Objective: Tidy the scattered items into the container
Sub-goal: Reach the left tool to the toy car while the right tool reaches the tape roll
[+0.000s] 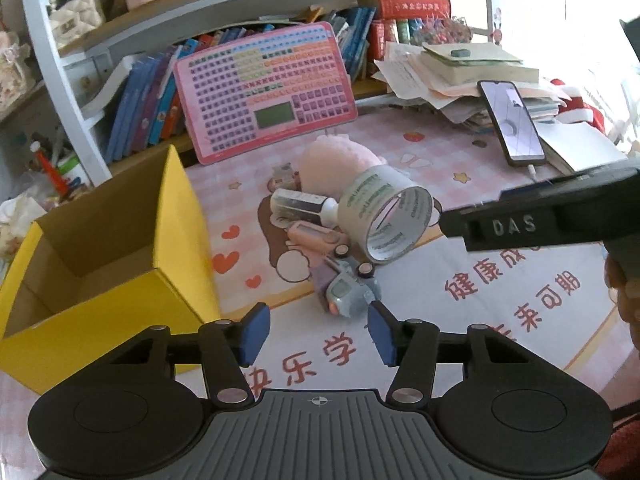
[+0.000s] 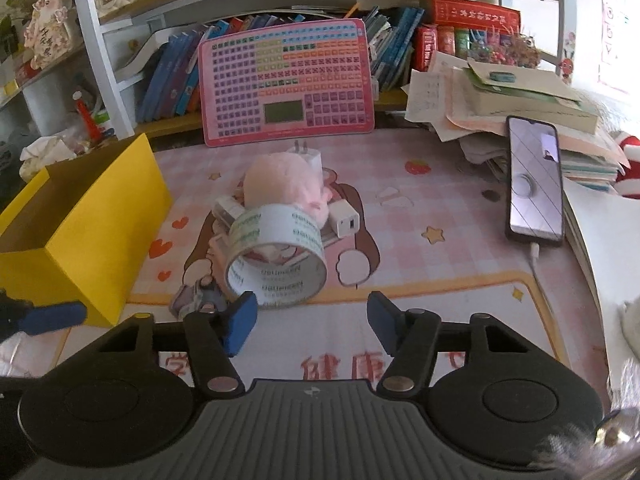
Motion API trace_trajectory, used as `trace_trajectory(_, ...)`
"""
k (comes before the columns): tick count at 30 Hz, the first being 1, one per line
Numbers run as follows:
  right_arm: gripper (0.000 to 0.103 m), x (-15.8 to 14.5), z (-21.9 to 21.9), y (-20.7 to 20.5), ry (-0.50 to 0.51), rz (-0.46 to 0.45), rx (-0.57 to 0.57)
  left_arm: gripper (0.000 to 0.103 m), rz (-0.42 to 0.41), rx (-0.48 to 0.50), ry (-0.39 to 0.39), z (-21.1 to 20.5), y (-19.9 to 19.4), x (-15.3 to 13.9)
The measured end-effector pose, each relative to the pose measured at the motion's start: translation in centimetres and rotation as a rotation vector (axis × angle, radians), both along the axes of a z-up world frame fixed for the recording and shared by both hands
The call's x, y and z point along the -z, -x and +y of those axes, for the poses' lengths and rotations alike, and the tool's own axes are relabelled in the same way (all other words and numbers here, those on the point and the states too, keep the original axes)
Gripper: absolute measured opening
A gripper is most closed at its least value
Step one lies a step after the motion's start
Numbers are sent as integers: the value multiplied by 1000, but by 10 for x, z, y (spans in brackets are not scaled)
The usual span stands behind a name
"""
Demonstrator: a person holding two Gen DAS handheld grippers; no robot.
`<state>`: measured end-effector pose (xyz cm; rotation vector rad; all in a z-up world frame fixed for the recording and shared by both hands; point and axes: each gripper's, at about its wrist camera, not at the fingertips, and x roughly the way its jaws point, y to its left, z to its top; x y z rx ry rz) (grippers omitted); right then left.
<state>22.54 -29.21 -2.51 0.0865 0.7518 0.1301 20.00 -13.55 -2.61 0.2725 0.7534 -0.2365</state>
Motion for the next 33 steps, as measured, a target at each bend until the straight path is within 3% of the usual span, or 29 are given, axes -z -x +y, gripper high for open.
trace_trajectory(14,55,25,6,-55,-7,75,-39,57,76,12,17,-15,-46,21)
trace_trajectory(22,49,39,7,-83,3,102,-53,68,135,-13,48,-18,-72,33)
trace_trajectory(30,27,43,-1,-96,-9,104,-55,67,159,-8,40,-29,-86,42)
trace_trajectory(33,27,43,-3,-98,-13,99,-62,67,171,-19,47,-30,-91,45)
